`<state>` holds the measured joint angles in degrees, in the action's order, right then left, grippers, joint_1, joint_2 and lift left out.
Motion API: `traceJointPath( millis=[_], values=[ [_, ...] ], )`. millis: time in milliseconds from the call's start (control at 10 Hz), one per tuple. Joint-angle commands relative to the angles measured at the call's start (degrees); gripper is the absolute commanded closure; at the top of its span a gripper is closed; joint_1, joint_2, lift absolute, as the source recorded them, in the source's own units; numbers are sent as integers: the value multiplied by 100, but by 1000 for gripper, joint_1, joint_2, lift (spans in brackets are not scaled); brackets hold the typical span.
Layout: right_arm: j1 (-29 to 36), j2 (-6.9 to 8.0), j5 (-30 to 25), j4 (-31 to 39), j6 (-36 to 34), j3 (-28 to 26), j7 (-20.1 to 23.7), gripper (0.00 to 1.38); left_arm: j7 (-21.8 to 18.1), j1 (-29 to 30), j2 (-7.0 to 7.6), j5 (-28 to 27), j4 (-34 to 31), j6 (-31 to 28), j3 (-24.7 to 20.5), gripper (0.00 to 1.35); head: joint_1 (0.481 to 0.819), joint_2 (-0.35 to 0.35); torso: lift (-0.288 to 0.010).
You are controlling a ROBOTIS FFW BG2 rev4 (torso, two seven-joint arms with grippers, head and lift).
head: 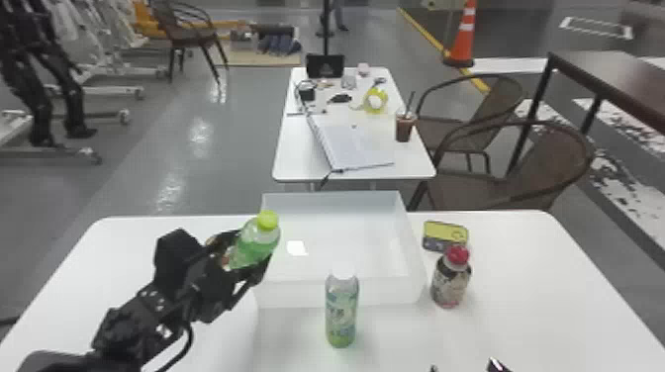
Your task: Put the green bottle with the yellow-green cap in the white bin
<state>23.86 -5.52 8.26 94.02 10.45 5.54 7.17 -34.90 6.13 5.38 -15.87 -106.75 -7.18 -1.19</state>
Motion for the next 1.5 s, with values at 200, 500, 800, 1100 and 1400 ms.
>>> traceJointPath(
  millis=[200, 500, 800, 1100, 1400],
  values=[
    [-48, 69, 9, -59, 19, 0, 4, 205, -184, -876, 139, -663, 1069, 402, 726, 707, 549, 0, -100],
    [-83, 95, 17, -94, 45, 0, 4, 205, -201, -1641, 271, -874, 2080, 1000, 1209, 707, 549, 0, -100],
    [-92, 95, 26, -103, 54, 0, 4, 205, -122, -1685, 271, -857, 2229, 1175, 1077, 326, 549, 0, -100],
    [-83, 86, 35, -103, 54, 0, 4, 205, -105, -1658, 253, -760, 2159, 1307, 858, 237, 549, 0, -100],
    [-48, 51, 44, -85, 54, 0, 4, 205, -96, -920, -28, -646, 1473, 1307, 93, 242, 549, 0, -100]
  ],
)
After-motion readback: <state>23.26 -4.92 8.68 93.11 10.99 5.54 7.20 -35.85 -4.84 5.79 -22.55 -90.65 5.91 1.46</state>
